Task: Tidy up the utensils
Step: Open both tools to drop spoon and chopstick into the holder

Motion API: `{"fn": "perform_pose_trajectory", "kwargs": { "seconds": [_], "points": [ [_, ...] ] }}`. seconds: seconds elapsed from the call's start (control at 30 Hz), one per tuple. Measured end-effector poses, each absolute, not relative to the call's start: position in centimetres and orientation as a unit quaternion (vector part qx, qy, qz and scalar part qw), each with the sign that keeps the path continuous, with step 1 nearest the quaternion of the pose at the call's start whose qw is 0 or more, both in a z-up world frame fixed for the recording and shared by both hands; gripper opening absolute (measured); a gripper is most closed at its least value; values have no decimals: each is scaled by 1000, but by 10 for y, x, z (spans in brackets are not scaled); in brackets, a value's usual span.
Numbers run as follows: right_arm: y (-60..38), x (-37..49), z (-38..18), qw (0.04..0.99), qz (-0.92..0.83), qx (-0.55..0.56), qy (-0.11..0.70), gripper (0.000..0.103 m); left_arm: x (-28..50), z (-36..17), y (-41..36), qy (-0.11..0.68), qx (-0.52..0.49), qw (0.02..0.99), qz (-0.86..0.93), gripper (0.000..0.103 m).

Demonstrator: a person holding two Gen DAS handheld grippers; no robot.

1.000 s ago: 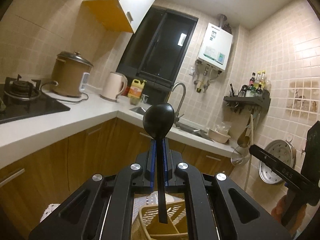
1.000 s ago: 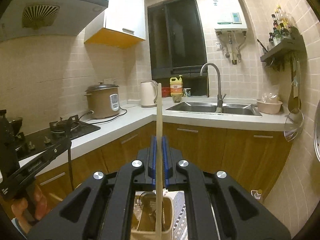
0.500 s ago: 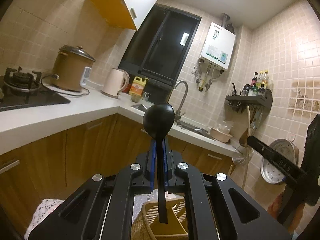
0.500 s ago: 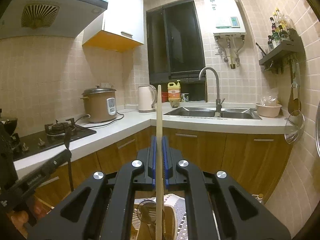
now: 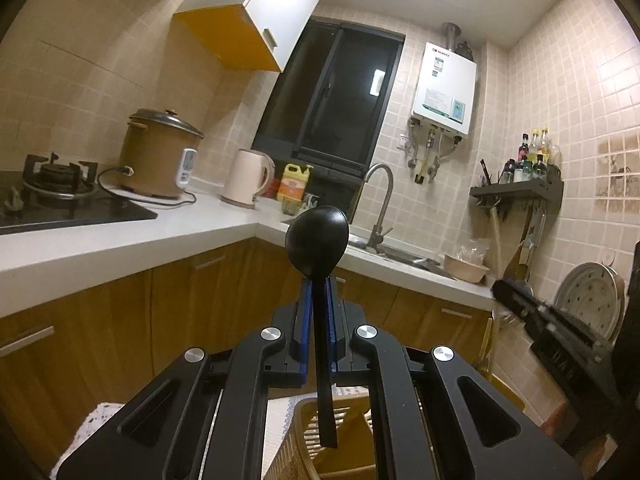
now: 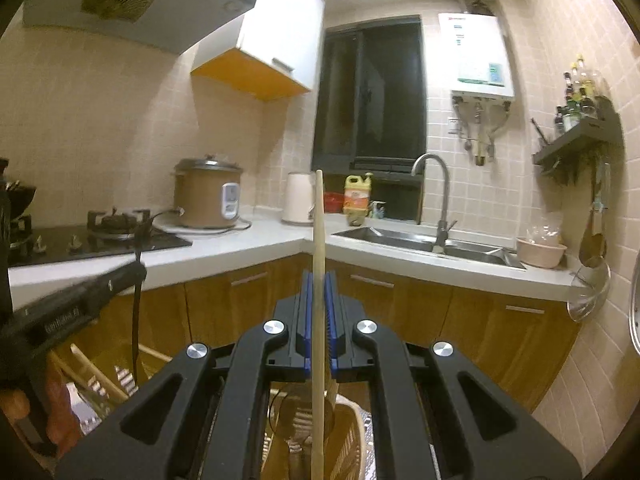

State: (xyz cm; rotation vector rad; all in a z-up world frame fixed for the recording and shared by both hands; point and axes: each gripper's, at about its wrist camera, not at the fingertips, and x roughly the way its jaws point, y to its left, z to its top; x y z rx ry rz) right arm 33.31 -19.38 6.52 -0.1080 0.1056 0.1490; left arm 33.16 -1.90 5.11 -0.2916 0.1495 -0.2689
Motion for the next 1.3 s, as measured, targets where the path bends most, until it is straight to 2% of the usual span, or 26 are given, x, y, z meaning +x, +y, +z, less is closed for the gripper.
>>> {"fn": "perform_pose_trajectory", "kwargs": {
  "seconds": [0.23, 0.27, 0.37, 0.4, 0.47, 0.53, 0.6, 0.77, 0.83, 0.87, 0.9, 0.93, 1.2, 1.3],
  "points": [
    [-195, 314, 50, 990, 96, -76, 65, 5, 323, 44, -16, 96, -139, 973, -160, 6],
    [-196, 311, 49, 989, 100, -76, 72, 5, 321, 43, -15, 97, -139, 972, -160, 8],
    [-202, 304, 47, 988, 108, -66, 90, 7, 314, 44, -8, 104, -152, 968, -169, 23],
    [-204, 301, 47, 987, 111, -62, 95, 11, 311, 45, -4, 103, -157, 967, -173, 27],
    [-210, 295, 49, 987, 115, -49, 105, 15, 304, 49, -1, 100, -157, 967, -173, 28],
    [-216, 287, 51, 985, 121, -33, 120, 25, 296, 52, 2, 98, -155, 968, -171, 31],
    [-222, 278, 51, 984, 123, -18, 130, 54, 285, 56, 8, 98, -158, 967, -173, 35],
    [-234, 248, 48, 980, 115, 12, 161, 56, 248, 63, 15, 103, -142, 970, -168, 47],
    [-237, 235, 46, 978, 112, 21, 172, 56, 233, 64, 15, 105, -138, 970, -169, 56],
    [-238, 227, 47, 978, 108, 26, 174, 59, 223, 64, 15, 104, -136, 971, -168, 60],
    [-239, 219, 47, 979, 103, 30, 175, 66, 212, 64, 14, 102, -135, 972, -166, 66],
    [-239, 214, 47, 979, 100, 32, 177, 70, 205, 63, 14, 101, -134, 972, -165, 72],
    [-229, 159, 28, 982, 43, 32, 181, 84, 150, 39, -2, 117, -130, 978, -113, 85],
    [-227, 145, 15, 985, 20, 25, 172, 85, 138, 21, -11, 122, -118, 983, -74, 86]
  ]
}}
